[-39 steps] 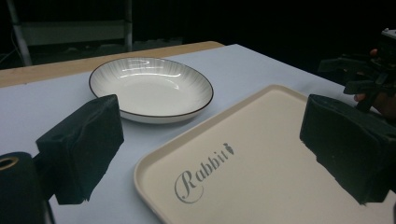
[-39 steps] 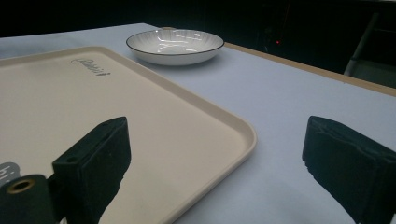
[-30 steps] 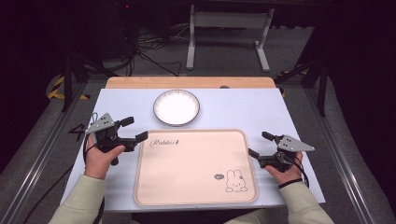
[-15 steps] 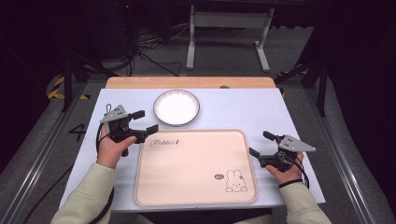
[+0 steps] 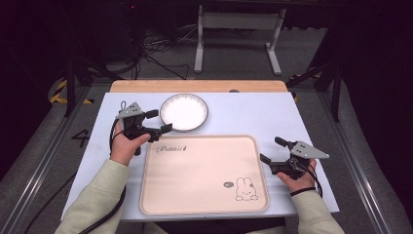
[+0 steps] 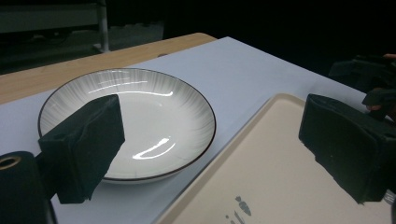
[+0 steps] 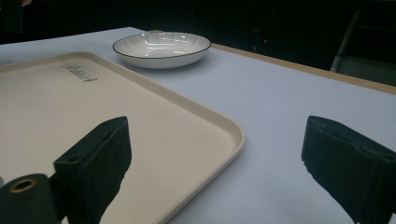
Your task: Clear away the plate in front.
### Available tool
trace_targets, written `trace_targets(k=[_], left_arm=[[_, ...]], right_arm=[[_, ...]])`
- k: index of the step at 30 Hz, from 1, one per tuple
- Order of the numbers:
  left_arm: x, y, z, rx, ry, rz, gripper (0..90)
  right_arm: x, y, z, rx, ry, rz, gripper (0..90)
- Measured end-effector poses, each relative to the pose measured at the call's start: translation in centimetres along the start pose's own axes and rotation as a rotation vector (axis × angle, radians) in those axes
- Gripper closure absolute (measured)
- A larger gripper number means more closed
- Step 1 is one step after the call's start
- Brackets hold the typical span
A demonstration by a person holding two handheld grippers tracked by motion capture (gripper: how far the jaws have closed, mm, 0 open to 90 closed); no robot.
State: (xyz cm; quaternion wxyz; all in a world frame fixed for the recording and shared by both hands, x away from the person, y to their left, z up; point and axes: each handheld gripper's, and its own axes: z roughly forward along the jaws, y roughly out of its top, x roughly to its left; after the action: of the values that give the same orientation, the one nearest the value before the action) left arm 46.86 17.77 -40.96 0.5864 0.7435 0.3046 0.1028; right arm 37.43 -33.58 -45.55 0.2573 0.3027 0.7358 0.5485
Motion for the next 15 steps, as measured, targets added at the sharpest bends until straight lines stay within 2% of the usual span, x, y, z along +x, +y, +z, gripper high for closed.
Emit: trace_targets(k=[5, 8, 12, 15], left_arm=[[0.6, 0.4, 0.6, 0.01, 0.003, -0.003, 7.5], [1.4, 0.7, 1.3, 0.021, 0.008, -0.026, 7.5], [2.1, 0.8, 1.9, 0.037, 0.016, -0.037, 7.6], [2.4, 0.9, 2.3, 0.053, 0.037, -0.024, 9.3]], right_arm=[[0.0, 0.0, 0.0, 0.001, 0.005, -0.002, 9.6], [0.0, 0.0, 0.0, 0.002, 0.006, -0.004, 9.9], [0.0, 0.0, 0.0, 0.004, 0.008, -0.003, 10.4], [0.0, 0.0, 0.1, 0.002, 0.01, -0.002, 10.6]])
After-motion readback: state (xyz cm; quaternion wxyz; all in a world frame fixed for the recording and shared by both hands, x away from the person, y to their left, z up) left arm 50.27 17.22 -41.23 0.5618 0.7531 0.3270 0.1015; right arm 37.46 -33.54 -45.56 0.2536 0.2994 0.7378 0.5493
